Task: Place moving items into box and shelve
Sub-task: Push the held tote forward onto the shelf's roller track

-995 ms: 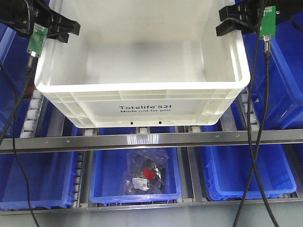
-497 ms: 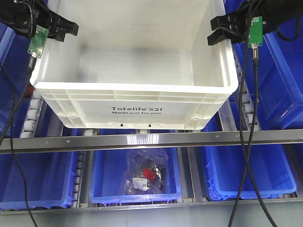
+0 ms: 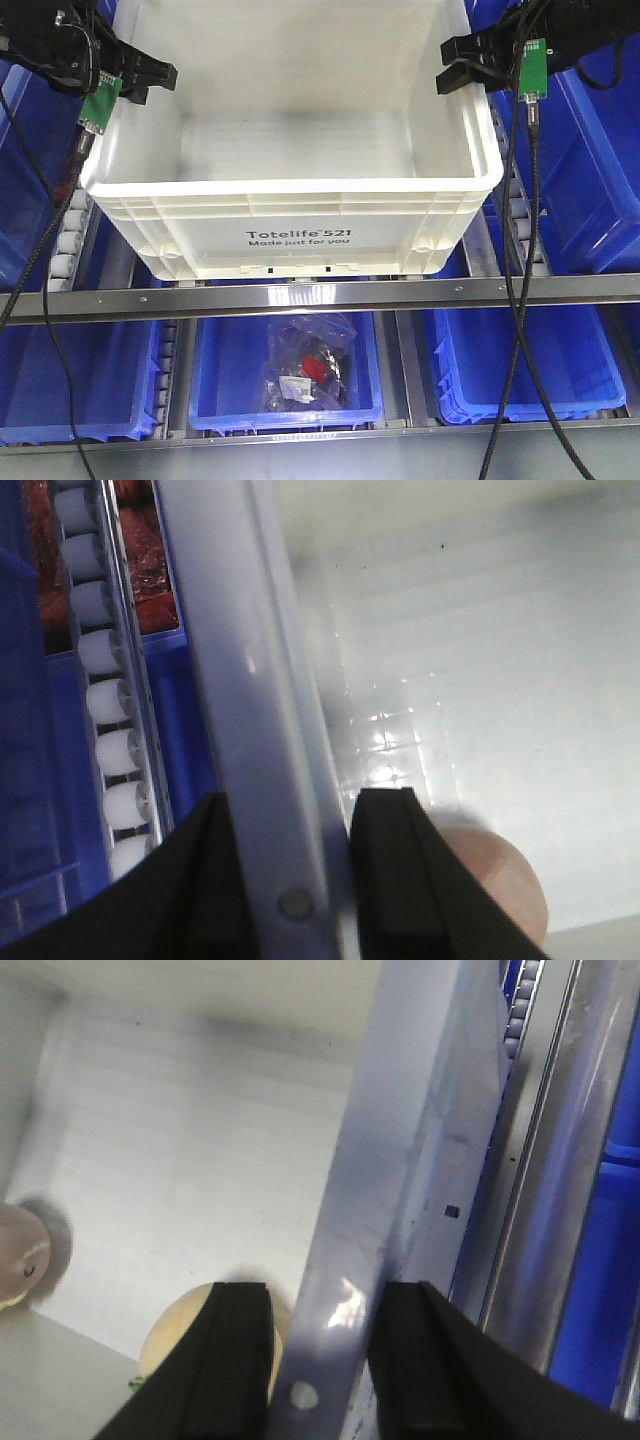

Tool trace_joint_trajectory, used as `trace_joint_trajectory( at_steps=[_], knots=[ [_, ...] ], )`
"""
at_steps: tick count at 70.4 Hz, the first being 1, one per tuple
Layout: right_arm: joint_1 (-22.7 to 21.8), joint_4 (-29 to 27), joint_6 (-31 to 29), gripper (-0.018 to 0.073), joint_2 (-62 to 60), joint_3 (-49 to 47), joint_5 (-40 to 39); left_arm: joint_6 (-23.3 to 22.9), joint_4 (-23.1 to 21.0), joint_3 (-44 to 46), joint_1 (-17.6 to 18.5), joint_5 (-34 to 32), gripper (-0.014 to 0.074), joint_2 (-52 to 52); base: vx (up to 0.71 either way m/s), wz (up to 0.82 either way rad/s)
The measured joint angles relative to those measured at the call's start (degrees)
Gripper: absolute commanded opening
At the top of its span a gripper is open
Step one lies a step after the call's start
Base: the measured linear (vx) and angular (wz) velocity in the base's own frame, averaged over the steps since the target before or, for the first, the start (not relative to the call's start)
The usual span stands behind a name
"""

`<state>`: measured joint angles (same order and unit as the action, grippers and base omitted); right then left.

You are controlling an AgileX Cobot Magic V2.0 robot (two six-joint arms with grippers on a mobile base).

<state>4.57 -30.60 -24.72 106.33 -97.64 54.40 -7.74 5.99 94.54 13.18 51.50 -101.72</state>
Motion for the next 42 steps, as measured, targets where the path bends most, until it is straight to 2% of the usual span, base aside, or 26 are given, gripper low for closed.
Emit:
trace_joint_trajectory(
  at_steps=[26, 27, 33, 42],
  knots=[
    [0.0, 0.12, -0.46, -0.0011, 0.18, 0.07, -0.85, 0.06, 0.31, 0.5, -0.06, -2.15, -0.0015, -2.04, 0.0, 0.0],
    [0.0, 0.12, -1.02, 0.002, 0.24, 0.28, -1.28, 0.06, 0.46, 0.67, -0.06, -2.74, 0.0025, -2.22, 0.0, 0.0],
    [0.0, 0.12, -1.32, 0.0066, 0.24, 0.28, -1.47, 0.06, 0.46, 0.67, -0.06, -2.88, 0.0076, -2.24, 0.0, 0.0],
    [0.0, 0.12, -1.32, 0.018, 0.24, 0.28, -1.53, 0.06, 0.46, 0.67, -0.06, -2.88, 0.0183, -2.24, 0.0, 0.0]
  ],
)
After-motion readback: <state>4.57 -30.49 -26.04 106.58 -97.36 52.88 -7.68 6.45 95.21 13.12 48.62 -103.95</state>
